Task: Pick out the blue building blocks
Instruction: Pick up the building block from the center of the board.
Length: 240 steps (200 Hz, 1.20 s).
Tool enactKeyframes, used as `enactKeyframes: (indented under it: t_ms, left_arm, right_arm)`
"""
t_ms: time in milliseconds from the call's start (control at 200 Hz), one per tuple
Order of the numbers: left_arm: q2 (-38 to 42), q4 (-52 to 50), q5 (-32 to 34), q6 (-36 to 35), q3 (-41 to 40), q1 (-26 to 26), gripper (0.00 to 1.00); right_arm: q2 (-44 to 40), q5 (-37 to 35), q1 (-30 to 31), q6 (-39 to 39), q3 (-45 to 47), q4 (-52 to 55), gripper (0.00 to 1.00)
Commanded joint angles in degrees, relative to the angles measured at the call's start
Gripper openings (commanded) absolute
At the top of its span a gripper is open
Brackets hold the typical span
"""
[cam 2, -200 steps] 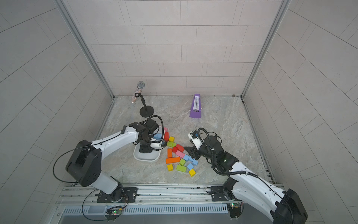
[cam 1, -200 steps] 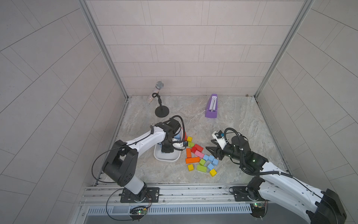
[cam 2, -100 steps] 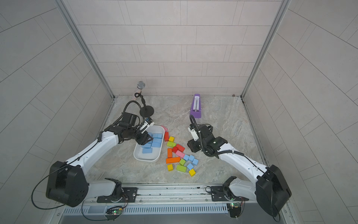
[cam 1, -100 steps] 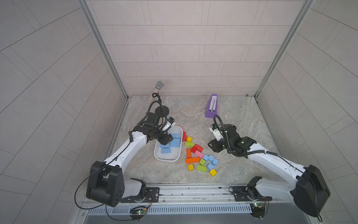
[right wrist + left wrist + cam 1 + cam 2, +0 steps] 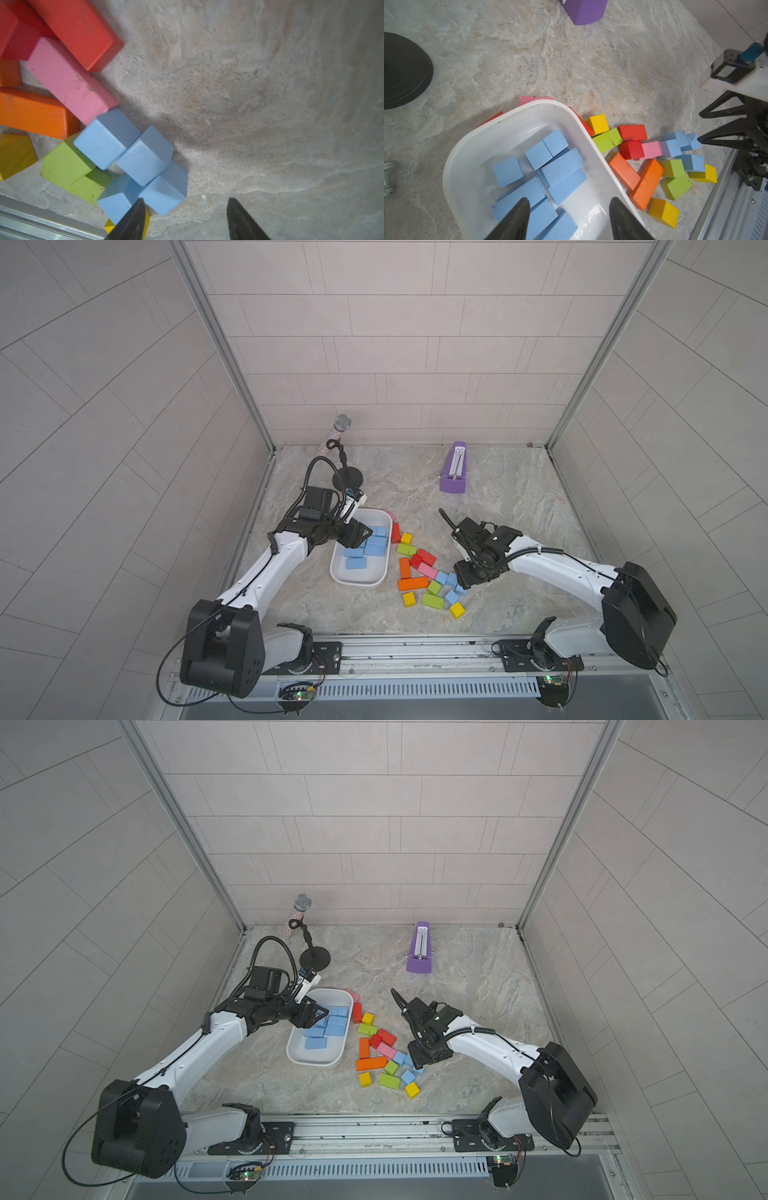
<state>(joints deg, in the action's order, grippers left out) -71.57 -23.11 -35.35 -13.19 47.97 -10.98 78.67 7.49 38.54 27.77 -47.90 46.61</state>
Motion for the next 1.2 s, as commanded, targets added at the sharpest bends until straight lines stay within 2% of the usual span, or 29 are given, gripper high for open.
enactKeyframes:
  t_ms: [0,180,475,680,811,906,1061,1196]
  left_arm:
    - [0.67,1.38,-2.12,0.62,-0.43,0.35,0.66]
    - [0.53,1.58,-2.97,0.64,-0.55,0.29,0.66]
    - [0.69,1.41,-3.22,0.46,-0.85,0.27,0.66]
    - [-0.23,1.39,-4.10,0.36,-0.93,0.34,0.66]
    - [-0.42,1.32,-4.46,0.36,-0.86,0.29,0.66]
    - [-0.45,1.32,-4.68,0.42,-0.86,0.27,0.66]
    - [-0.18,1.93,-2.32,2.73,-0.54,0.60,0.66]
    - [0.10,2.11,-1.21,5.76,0.08,3.65,0.66]
  right_arm:
    - [-0.89,0.17,0.43,5.07,1.59,0.91,0.64]
    - [0.54,3.53,0.48,7.07,2.96,-4.76,0.64]
    - [4.67,3.44,0.74,7.17,2.94,-7.09,0.61]
    - [5.75,2.98,1.26,6.68,2.72,-5.51,0.50]
    - [4.64,1.57,1.95,6.68,2.33,-3.46,0.33]
    - [2.94,-0.19,2.71,6.68,1.27,-1.20,0.26]
    - [-0.71,-3.34,4.22,6.38,-2.29,2.48,0.22]
    - [-1.37,-5.50,6.41,5.39,-8.30,4.10,0.21]
